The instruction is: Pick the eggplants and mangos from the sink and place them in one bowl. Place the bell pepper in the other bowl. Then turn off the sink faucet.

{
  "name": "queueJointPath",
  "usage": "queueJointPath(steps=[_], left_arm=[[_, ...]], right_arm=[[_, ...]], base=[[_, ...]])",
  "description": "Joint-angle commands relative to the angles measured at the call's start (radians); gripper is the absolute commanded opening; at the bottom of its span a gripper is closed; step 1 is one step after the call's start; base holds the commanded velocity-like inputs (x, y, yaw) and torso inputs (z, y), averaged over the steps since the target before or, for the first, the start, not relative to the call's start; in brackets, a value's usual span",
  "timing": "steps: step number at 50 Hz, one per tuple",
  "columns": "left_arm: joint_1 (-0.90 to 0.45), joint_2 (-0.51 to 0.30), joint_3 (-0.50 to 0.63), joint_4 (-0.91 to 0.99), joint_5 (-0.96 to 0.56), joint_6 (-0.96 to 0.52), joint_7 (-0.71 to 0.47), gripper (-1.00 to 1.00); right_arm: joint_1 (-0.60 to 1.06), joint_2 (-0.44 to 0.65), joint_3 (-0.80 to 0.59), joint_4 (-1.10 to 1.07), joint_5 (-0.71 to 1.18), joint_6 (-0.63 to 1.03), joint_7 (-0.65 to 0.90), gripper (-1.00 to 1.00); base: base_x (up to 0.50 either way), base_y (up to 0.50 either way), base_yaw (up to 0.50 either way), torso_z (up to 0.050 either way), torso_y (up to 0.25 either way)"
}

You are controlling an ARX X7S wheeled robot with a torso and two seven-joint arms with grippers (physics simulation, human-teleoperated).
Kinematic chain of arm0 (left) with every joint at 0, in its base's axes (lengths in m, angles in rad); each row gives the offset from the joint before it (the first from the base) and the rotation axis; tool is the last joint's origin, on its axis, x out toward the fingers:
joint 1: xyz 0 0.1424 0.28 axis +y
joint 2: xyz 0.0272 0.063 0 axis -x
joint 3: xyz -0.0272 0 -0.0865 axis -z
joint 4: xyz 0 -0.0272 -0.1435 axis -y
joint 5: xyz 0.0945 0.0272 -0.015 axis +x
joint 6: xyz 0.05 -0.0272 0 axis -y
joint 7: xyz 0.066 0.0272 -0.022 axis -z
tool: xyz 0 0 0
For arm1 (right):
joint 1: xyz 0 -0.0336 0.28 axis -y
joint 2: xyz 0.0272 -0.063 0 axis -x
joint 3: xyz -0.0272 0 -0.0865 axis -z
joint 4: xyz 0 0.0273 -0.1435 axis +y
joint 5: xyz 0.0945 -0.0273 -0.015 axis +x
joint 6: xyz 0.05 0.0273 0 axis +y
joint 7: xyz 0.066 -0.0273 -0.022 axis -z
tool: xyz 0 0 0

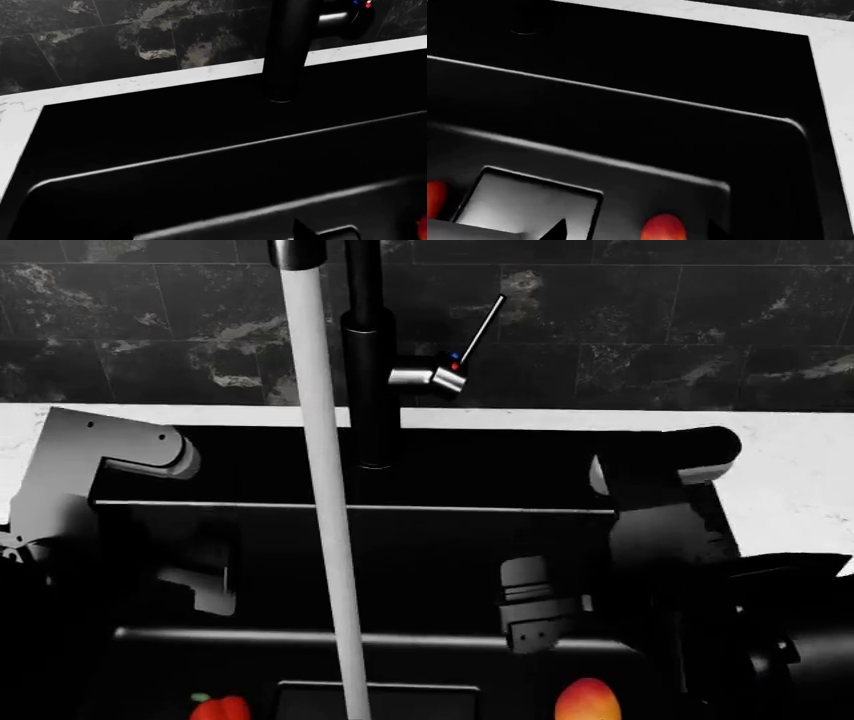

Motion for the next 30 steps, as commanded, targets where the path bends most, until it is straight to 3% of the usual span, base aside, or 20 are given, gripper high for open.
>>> queueJointPath(steps=[1,10,22,30], left_arm=[[0.054,-0.01,-0.031,0.06,-0.045,-0.02,0.008,1.0],[0.066,-0.021,-0.028,0.116,-0.05,0.026,0.017,1.0],[0.068,-0.023,-0.043,0.09,-0.049,0.067,0.026,1.0],[0.093,-0.009,-0.039,0.106,-0.029,0.14,0.018,1.0]], right_arm=[[0.046,0.017,-0.253,0.206,-0.023,-0.099,-0.091,1.0],[0.134,-0.042,-0.424,0.503,-0.117,-0.281,-0.278,1.0],[0.313,-0.246,-0.576,1.167,-0.281,-0.645,-0.499,1.0],[0.301,-0.249,-0.544,1.18,-0.35,-0.641,-0.496,1.0]], base=[[0.0,0.0,0.0,0.0,0.0],[0.0,0.0,0.0,0.0,0.0],[0.0,0.0,0.0,0.0,0.0],[0.0,0.0,0.0,0.0,0.0]])
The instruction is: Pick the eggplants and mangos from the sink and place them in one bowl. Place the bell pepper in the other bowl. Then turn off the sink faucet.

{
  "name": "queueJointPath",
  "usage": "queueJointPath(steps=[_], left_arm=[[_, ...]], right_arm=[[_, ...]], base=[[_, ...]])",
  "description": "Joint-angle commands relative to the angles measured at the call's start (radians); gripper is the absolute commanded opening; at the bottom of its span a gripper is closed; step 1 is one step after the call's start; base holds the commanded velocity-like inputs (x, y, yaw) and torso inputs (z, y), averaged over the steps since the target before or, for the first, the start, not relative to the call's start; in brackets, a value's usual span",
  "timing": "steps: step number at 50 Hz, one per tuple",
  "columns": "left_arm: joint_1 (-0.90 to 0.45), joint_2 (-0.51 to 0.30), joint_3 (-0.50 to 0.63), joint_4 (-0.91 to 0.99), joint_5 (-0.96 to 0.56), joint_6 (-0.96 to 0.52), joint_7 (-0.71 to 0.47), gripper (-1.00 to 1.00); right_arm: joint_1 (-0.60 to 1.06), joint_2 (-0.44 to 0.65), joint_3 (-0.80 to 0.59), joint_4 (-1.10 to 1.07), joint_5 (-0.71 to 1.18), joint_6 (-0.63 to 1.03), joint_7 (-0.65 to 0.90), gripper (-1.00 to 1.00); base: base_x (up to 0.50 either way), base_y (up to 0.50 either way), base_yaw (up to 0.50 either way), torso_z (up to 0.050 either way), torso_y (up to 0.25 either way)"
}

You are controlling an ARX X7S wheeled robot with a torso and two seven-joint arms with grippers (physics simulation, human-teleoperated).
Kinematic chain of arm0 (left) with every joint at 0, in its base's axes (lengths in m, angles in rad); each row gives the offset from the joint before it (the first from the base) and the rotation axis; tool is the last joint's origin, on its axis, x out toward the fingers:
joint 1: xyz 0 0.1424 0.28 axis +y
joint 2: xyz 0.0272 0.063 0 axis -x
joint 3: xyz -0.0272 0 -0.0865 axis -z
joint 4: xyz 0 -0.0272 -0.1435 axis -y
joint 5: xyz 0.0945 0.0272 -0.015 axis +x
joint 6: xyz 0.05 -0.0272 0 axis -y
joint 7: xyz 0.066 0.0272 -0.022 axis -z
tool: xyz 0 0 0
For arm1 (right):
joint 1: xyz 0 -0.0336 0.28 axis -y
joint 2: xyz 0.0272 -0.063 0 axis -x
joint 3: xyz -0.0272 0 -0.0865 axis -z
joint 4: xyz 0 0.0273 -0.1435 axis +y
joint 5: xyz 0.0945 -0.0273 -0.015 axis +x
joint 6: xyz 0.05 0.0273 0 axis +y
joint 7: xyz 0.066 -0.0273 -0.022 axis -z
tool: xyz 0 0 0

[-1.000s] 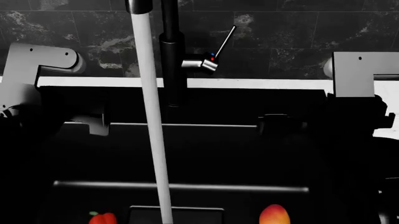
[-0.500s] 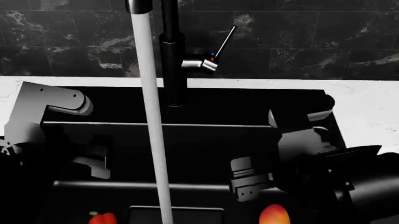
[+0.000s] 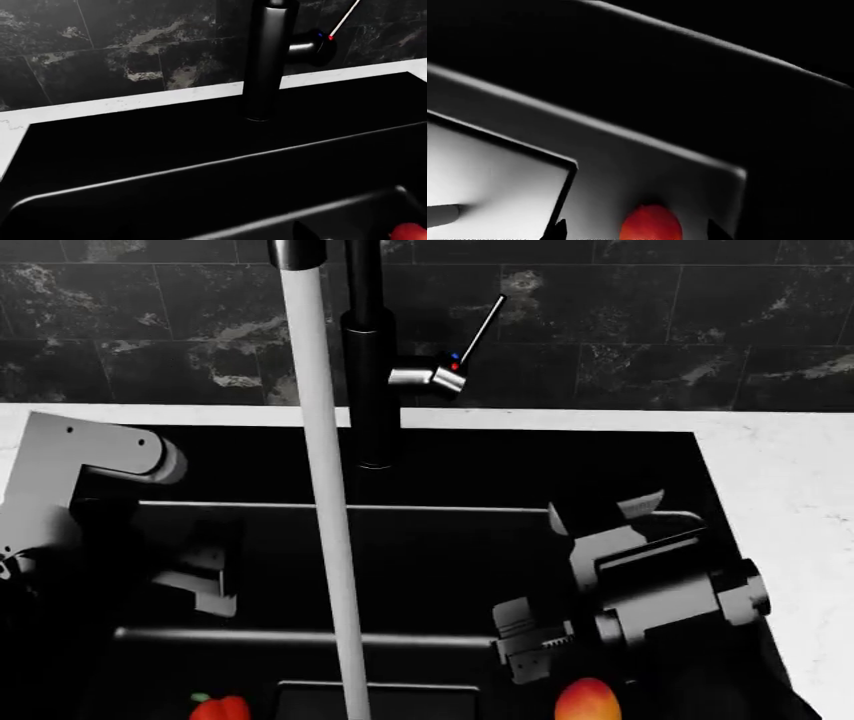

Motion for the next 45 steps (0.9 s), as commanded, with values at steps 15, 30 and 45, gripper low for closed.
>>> queueJointPath(steps=[15,30,45], left_arm=[[0.046,0.039,0.018,0.037,0.031,0.106,-0.04,1.0],[0.045,0.039,0.037,0.037,0.032,0.108,-0.047,1.0],[0.041,0.033,0.047,0.036,0.027,0.106,-0.048,1.0]], right_arm=[[0.027,-0.069,0.057,0.231,-0.214,-0.116,-0.087,1.0],[0.022,-0.071,0.15,0.231,-0.275,-0.122,-0.1,1.0],[0.009,-0.072,0.212,0.231,-0.335,-0.108,-0.103,1.0]], base=[[0.0,0.0,0.0,0.0,0.0],[0.0,0.0,0.0,0.005,-0.086],[0.0,0.0,0.0,0.007,-0.059]])
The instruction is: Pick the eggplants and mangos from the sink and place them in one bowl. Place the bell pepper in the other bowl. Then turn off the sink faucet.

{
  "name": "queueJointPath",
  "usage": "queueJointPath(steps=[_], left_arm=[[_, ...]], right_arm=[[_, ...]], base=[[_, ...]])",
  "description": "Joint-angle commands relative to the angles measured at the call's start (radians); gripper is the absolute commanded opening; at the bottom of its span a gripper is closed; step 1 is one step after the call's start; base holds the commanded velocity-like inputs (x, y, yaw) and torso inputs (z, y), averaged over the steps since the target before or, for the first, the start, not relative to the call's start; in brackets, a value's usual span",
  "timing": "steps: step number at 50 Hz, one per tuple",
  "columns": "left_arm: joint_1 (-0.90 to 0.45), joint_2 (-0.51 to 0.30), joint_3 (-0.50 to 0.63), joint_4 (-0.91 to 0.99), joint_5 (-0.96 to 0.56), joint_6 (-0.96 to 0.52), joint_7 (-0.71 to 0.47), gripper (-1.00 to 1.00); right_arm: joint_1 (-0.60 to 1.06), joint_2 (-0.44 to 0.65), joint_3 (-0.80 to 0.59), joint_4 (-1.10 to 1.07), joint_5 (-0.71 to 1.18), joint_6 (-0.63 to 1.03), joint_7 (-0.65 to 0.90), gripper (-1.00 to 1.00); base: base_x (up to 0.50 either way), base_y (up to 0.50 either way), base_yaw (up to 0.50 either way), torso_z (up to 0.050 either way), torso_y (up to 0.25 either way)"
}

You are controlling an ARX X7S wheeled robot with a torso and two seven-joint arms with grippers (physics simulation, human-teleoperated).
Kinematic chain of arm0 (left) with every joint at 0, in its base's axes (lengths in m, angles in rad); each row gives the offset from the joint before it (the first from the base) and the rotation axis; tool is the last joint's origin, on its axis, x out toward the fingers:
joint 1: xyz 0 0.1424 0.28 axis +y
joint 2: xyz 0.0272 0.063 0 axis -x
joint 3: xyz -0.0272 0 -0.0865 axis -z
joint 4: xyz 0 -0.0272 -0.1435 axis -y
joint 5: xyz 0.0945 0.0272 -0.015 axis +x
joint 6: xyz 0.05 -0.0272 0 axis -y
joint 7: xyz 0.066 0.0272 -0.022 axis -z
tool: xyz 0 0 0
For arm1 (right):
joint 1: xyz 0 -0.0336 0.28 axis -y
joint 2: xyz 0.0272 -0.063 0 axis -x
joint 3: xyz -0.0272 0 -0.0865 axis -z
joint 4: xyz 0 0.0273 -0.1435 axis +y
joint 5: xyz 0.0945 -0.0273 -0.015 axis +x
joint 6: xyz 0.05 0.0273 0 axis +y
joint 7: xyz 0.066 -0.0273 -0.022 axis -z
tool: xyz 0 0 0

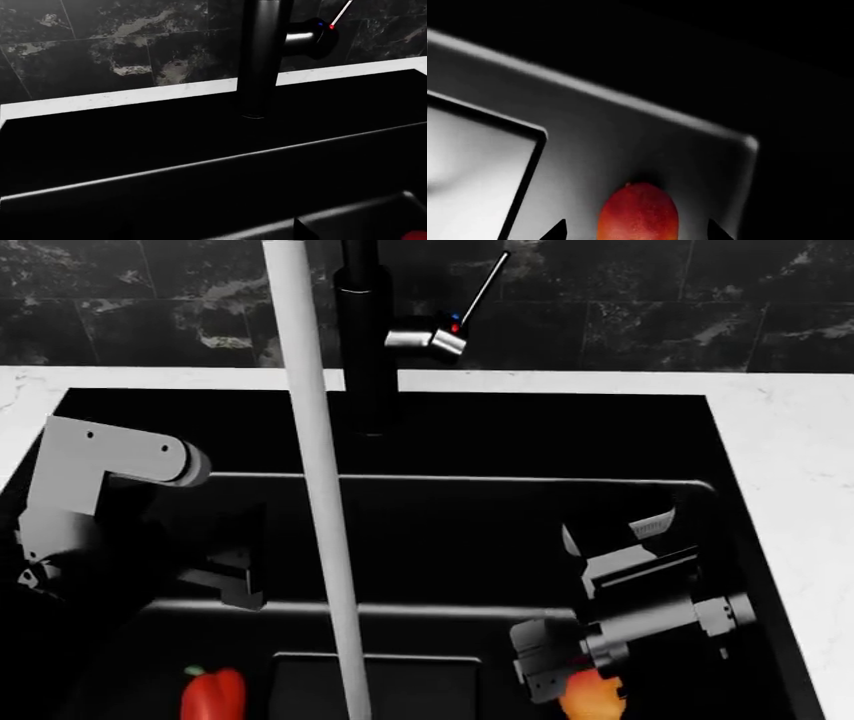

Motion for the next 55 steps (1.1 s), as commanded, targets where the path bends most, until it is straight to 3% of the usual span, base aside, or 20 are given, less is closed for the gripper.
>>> queueJointPath(steps=[1,16,24,25,41,42,46,55], left_arm=[[-0.002,-0.004,0.01,0.0,-0.001,0.002,-0.002,1.0],[-0.002,-0.016,0.029,0.0,-0.006,0.026,0.022,1.0],[0.0,0.003,-0.007,-0.004,-0.02,-0.006,-0.023,1.0],[0.0,0.003,-0.009,-0.004,-0.02,-0.005,-0.025,1.0],[-0.012,-0.006,-0.037,-0.012,-0.057,-0.051,-0.03,1.0],[-0.033,-0.047,-0.056,-0.027,-0.073,-0.056,0.007,1.0],[-0.046,-0.073,-0.049,-0.048,-0.068,-0.043,0.035,1.0],[-0.056,-0.067,-0.035,-0.056,-0.068,-0.058,0.024,1.0]], right_arm=[[-0.008,-0.002,0.052,0.003,-0.045,0.005,-0.004,1.0],[-0.012,-0.003,0.096,0.003,-0.089,0.01,0.004,1.0],[-0.012,0.012,0.118,0.003,-0.108,0.008,0.077,1.0],[-0.011,0.013,0.121,0.003,-0.109,0.003,0.08,-1.0],[0.062,-0.004,0.141,-0.02,-0.096,-0.034,0.009,-1.0],[0.048,0.005,0.141,-0.091,-0.092,0.008,0.001,-1.0],[-0.043,0.051,0.135,-0.457,-0.073,0.237,-0.025,-1.0],[-0.068,0.079,0.136,-0.842,-0.025,0.526,-0.067,-1.0]], base=[[0.0,0.0,0.0,0.007,-0.059],[0.0,0.0,0.0,0.008,-0.154],[0.0,0.0,0.0,0.0,-0.008],[0.0,0.0,0.0,0.0,0.0],[0.0,0.0,0.0,0.0,0.0],[0.0,0.0,0.0,0.0,0.0],[0.0,0.0,0.0,0.0,0.0],[0.0,0.0,0.0,0.0,0.0]])
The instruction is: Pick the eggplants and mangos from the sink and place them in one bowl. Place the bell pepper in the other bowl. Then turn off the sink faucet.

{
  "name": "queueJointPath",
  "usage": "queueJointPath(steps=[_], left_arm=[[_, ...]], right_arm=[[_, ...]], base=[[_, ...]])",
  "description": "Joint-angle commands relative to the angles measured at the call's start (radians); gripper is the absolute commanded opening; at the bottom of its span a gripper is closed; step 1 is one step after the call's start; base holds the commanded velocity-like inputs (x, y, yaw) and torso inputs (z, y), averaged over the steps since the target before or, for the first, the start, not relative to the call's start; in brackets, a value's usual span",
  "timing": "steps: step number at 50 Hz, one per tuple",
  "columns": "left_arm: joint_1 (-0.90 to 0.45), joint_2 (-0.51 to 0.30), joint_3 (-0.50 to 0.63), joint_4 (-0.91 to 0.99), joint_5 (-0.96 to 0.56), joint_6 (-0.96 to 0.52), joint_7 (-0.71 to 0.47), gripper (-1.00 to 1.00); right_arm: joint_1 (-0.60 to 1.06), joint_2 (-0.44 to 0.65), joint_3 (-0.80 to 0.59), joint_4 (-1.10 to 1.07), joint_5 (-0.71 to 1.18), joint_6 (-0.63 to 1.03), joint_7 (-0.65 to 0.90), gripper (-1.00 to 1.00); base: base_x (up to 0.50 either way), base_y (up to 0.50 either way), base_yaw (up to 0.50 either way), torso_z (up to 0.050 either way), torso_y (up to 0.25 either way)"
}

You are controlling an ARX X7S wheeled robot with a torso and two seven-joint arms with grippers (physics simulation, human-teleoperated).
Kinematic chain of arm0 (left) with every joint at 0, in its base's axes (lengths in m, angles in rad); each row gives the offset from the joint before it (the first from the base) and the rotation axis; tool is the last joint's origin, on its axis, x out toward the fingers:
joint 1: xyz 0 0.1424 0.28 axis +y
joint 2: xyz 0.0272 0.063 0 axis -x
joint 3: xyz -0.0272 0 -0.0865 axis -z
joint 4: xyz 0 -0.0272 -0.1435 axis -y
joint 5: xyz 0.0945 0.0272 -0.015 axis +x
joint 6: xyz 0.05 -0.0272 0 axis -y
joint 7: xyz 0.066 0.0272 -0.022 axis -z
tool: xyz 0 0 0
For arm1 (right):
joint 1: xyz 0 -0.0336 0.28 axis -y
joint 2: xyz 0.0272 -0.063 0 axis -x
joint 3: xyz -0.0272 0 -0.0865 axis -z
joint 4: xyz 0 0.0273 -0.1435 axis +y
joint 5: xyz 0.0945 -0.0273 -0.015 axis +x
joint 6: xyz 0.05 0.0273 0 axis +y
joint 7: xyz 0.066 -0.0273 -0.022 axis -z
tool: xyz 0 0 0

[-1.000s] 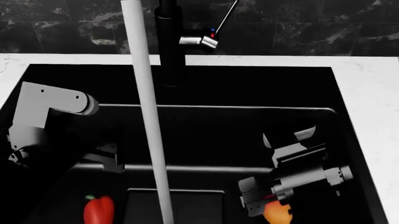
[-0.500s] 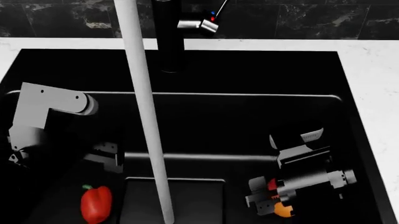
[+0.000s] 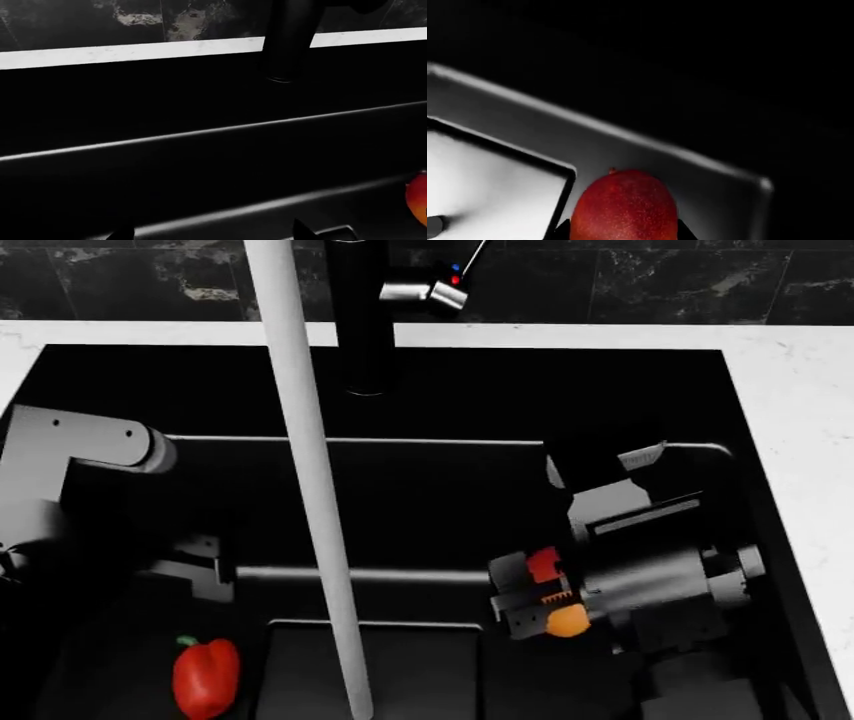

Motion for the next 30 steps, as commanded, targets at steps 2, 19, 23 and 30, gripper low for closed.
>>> queueJointPath(steps=[2,19,23,30], left_arm=[[-0.032,-0.017,-0.001,-0.021,-0.015,-0.03,0.008,1.0],[-0.037,0.014,-0.193,-0.022,-0.338,-0.388,-0.28,1.0],[-0.022,-0.034,-0.166,-0.076,-0.936,-0.382,-0.76,1.0],[-0.082,-0.075,-0.008,-0.239,-1.288,-0.319,-1.05,1.0]], right_arm=[[-0.024,0.05,0.009,-0.515,0.049,0.359,-0.059,-1.0],[0.163,0.403,0.118,-0.893,1.167,0.502,0.831,-1.0],[0.123,0.453,0.1,-0.908,1.365,0.492,0.996,-1.0],[0.144,0.465,0.048,-0.907,1.426,0.474,1.014,-1.0]], base=[[0.0,0.0,0.0,0.0,0.0],[0.0,0.0,0.0,0.0,0.0],[0.0,0.0,0.0,0.0,0.0],[0.0,0.0,0.0,0.0,0.0]])
